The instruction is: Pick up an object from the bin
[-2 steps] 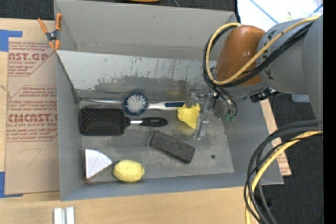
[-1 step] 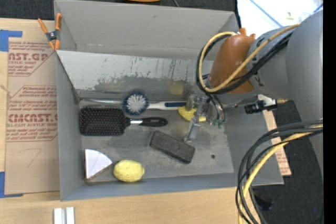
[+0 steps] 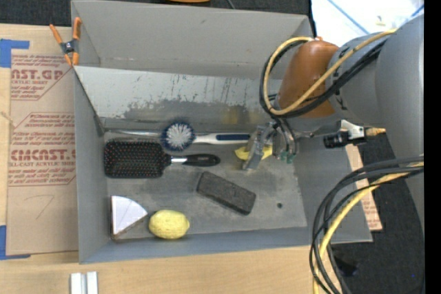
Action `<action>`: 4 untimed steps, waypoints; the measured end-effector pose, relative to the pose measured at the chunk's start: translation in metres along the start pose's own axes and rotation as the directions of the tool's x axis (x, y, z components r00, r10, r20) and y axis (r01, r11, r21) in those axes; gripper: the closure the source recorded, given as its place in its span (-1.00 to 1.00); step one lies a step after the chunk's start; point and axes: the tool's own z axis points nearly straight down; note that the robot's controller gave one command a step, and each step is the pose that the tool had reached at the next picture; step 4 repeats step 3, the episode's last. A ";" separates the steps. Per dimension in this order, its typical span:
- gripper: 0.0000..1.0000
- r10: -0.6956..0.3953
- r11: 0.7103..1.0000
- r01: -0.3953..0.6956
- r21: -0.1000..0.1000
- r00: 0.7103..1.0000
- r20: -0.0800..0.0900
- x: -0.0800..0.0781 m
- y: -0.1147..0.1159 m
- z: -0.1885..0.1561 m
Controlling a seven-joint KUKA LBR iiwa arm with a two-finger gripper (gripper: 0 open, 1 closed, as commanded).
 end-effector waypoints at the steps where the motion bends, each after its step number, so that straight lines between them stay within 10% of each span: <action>1: 1.00 0.001 1.000 -0.001 0.001 1.000 0.000 0.000 -0.001 0.000; 4: 1.00 0.000 1.000 0.000 -0.001 1.000 0.001 -0.001 0.000 -0.067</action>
Offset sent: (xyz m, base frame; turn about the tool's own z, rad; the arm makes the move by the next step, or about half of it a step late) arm 0.0002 -0.0002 0.0750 0.0001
